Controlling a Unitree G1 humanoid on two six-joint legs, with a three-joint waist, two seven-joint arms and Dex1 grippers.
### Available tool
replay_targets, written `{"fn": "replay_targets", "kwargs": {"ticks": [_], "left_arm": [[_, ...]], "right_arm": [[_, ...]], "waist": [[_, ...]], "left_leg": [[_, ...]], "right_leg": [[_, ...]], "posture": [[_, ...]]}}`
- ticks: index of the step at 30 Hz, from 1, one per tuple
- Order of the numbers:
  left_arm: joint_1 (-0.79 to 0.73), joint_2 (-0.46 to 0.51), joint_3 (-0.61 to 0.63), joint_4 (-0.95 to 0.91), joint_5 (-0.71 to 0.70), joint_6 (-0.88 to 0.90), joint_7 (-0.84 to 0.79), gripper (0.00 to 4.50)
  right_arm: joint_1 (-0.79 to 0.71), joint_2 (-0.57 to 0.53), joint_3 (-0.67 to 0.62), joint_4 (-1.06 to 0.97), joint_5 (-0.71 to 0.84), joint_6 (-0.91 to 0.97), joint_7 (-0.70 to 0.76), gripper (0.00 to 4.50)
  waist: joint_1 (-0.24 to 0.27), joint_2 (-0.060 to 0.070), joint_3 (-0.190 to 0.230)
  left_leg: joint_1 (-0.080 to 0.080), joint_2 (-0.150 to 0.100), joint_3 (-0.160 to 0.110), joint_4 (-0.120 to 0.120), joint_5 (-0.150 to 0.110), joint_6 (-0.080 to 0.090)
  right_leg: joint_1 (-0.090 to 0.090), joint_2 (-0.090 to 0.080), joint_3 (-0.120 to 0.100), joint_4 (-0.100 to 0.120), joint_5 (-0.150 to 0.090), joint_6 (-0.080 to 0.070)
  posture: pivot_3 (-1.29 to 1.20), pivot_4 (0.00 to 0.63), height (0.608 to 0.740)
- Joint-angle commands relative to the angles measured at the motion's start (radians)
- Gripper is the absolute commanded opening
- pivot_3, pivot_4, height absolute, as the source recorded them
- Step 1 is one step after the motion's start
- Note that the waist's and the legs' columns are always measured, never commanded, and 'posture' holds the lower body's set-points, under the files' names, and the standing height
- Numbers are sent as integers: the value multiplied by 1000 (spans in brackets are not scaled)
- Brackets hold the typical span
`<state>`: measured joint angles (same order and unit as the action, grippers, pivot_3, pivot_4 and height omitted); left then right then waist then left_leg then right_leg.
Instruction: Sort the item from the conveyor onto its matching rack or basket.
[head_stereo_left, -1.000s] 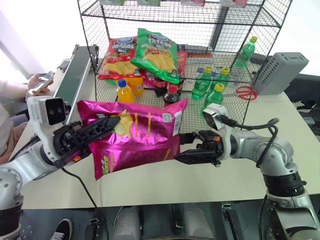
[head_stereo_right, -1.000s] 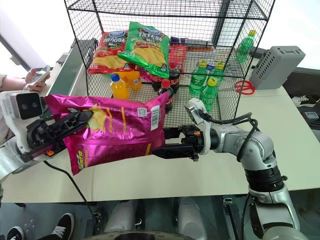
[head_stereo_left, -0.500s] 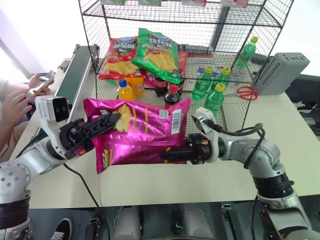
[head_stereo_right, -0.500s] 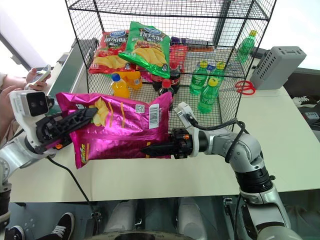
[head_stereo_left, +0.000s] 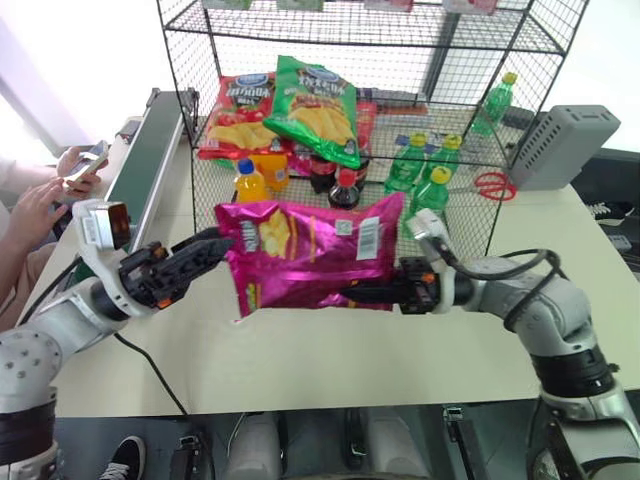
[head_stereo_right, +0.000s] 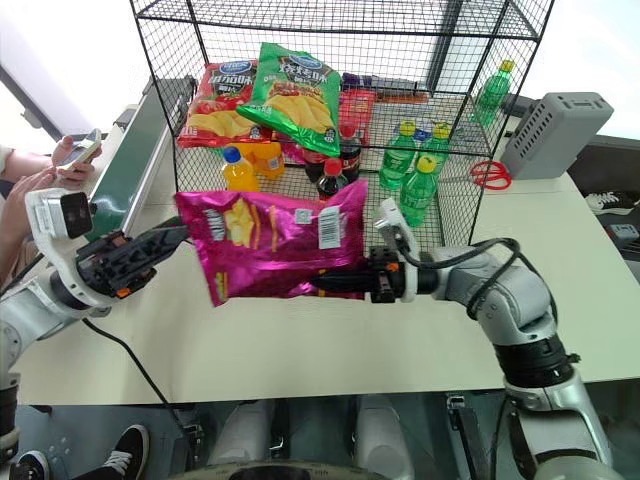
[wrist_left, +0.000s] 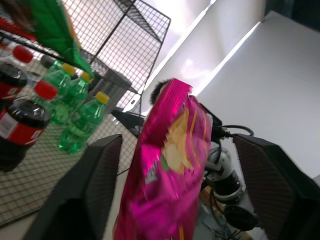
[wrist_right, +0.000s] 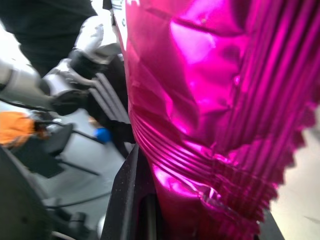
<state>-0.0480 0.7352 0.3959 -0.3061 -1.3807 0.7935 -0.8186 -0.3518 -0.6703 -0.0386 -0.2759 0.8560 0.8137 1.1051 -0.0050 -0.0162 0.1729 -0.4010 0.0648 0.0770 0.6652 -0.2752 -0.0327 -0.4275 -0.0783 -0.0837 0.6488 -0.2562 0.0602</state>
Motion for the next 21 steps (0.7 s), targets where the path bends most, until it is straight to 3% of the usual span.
{"fn": "replay_targets", "kwargs": {"ticks": [1, 6, 8, 18, 21], "left_arm": [[9, -31, -8, -68, 192, -142, -31, 4500], [-26, -82, -55, -39, 284, -200, -61, 4500], [-59, -85, -81, -9, 326, -217, -94, 4500], [-150, -112, -135, 54, 439, -264, -155, 4500], [-145, -121, -130, 50, 442, -262, -147, 4500]], "right_arm": [[34, -63, -220, -91, 88, -31, -24, 391], [19, -77, -397, -29, 26, -145, -147, 391], [-44, -68, -413, 47, -78, -275, -211, 391], [-116, -91, -183, 268, -641, -944, -266, 391], [-169, -110, -152, 386, -807, -1094, -382, 391]], "waist": [[9, 0, 0], [18, 0, 0], [17, 0, 0], [15, 0, 0], [15, 0, 0]], "left_leg": [[-1, 0, 0, 0, 0, 0], [-1, 0, 0, 0, 0, 0], [-1, 0, 0, 0, 0, 0], [-2, 0, 1, 0, 0, 0], [-2, 0, 1, 0, 0, 0]], "right_leg": [[-1, 0, 0, 0, 0, 0], [-1, 0, 0, -1, 0, 0], [-1, 0, 0, -1, 0, 0], [-2, 0, 0, -1, 0, 1], [-2, 0, 0, -1, 0, 1]], "posture": [[0, 150, 740], [0, 150, 740], [0, 150, 740], [0, 150, 740], [0, 150, 740]]}}
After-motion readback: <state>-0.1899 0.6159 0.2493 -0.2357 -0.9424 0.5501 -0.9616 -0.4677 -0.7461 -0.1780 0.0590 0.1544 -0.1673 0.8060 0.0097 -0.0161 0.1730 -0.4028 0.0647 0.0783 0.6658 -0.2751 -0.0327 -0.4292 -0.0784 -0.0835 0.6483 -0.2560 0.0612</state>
